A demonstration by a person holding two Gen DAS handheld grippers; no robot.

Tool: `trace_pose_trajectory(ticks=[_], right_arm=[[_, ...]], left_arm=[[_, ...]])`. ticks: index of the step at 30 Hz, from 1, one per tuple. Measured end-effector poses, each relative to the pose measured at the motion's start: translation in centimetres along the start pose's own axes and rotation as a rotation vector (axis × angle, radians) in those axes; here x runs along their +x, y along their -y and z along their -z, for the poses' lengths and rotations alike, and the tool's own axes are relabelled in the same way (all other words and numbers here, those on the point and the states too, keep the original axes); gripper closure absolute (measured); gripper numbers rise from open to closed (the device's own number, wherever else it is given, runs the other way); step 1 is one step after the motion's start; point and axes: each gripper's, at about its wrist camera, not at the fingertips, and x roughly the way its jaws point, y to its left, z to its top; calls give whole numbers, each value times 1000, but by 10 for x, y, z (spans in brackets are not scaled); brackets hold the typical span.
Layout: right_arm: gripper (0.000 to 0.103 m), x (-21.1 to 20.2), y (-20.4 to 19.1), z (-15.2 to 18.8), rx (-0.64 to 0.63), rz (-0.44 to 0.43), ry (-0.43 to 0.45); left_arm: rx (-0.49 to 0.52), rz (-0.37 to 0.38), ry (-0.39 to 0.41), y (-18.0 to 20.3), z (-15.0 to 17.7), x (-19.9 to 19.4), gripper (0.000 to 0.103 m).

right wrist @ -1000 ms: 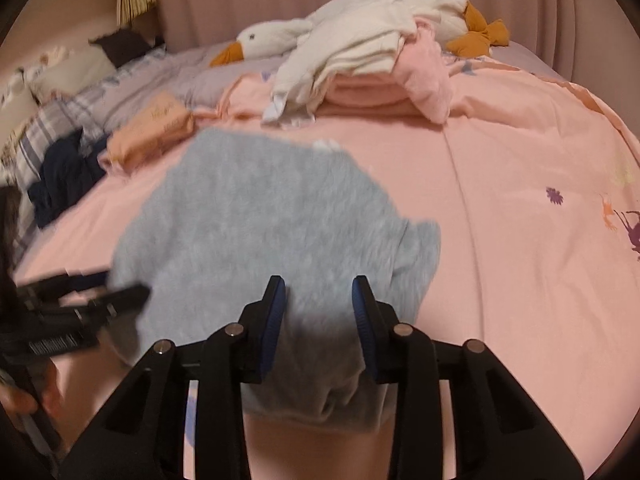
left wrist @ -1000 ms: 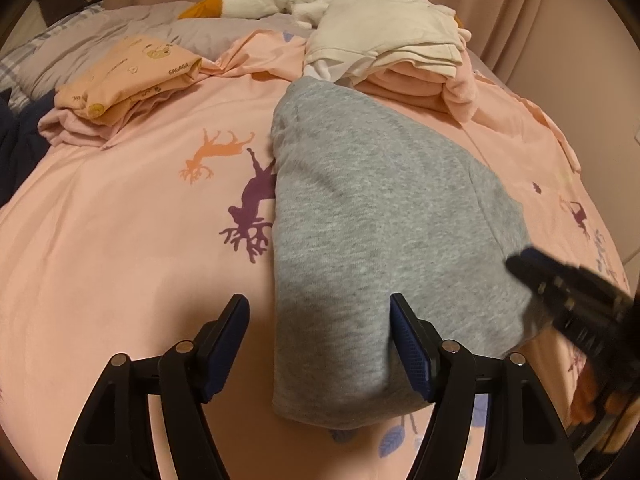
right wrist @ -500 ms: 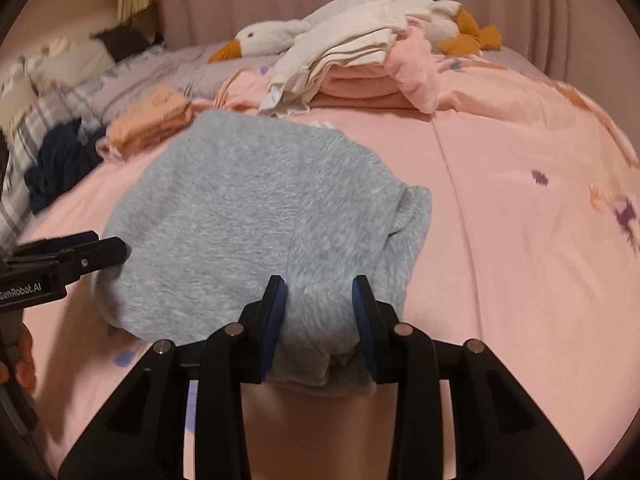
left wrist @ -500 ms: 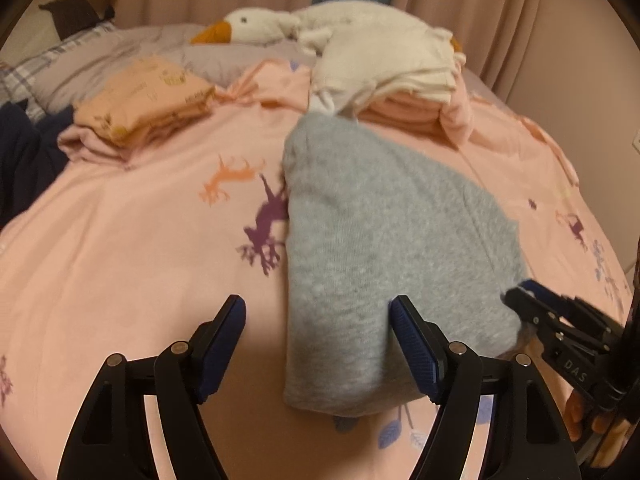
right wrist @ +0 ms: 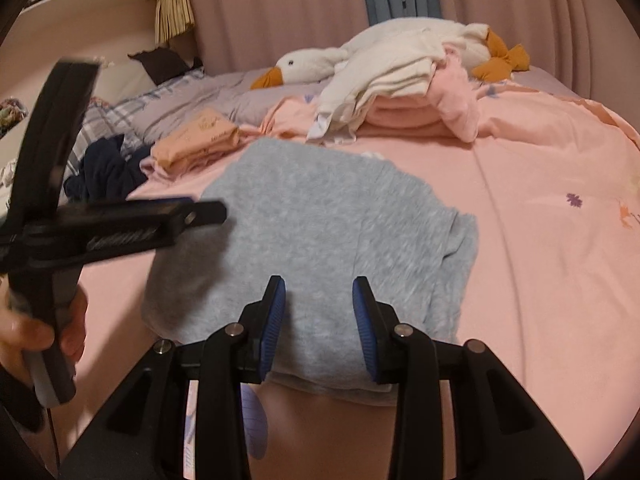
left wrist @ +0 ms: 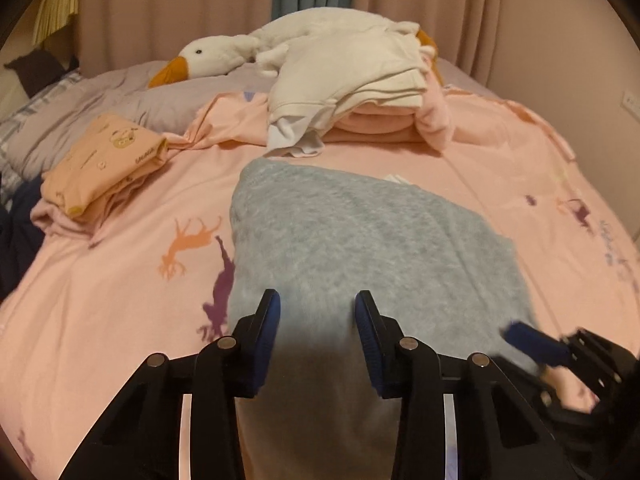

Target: Fold small clothes

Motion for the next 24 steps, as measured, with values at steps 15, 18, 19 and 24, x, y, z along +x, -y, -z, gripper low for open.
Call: trace_pose_trajectory(ticks=[15, 18, 19, 24], right_arm=[[70, 10, 5, 3, 21, -24, -47], [70, 4, 9, 1, 48, -36, -22], [70, 2, 11, 0, 66, -38, -19], [70, 0, 13, 1, 100, -26, -38]], left_arm=[[-32, -7, -64, -5, 3, 18, 63], [-20, -11, -45, -5, 12, 2, 63], [-16, -13, -42, -5, 15, -2, 63], [-14, -13, -34, -8, 33, -20, 63]])
